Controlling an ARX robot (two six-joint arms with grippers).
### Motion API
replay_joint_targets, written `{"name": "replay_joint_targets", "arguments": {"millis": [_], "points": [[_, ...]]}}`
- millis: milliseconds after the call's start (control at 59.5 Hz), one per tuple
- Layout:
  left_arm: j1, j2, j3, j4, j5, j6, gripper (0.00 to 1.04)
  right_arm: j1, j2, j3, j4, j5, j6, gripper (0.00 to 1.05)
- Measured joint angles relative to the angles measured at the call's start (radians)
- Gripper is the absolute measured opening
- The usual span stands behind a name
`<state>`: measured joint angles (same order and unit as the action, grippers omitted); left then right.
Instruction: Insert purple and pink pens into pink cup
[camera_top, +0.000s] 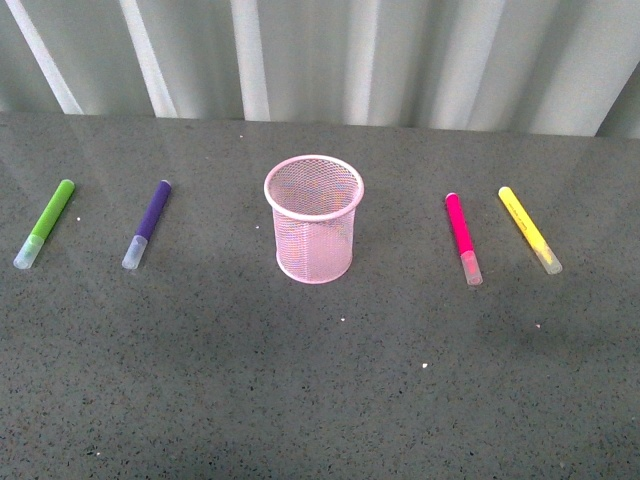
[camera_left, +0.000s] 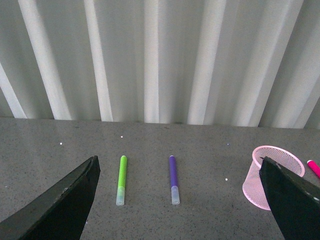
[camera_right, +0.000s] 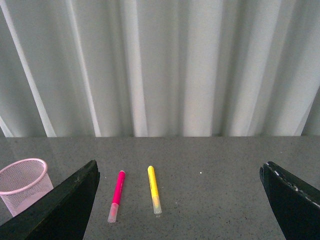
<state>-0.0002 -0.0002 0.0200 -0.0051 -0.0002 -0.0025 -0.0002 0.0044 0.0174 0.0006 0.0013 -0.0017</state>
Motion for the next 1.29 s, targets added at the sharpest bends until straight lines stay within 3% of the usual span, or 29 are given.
{"name": "replay_joint_targets", "arguments": {"millis": [1193, 1294], "points": [[0.000, 0.000, 0.000, 0.000, 0.000, 0.000, 0.98, 0.000, 0.000, 0.000, 0.000, 0.000, 0.000, 0.98], [-0.007, 0.096, 0.058, -0.196, -0.040, -0.111, 0.98, 0.000, 0.000, 0.000, 0.000, 0.000, 0.000, 0.98]]}}
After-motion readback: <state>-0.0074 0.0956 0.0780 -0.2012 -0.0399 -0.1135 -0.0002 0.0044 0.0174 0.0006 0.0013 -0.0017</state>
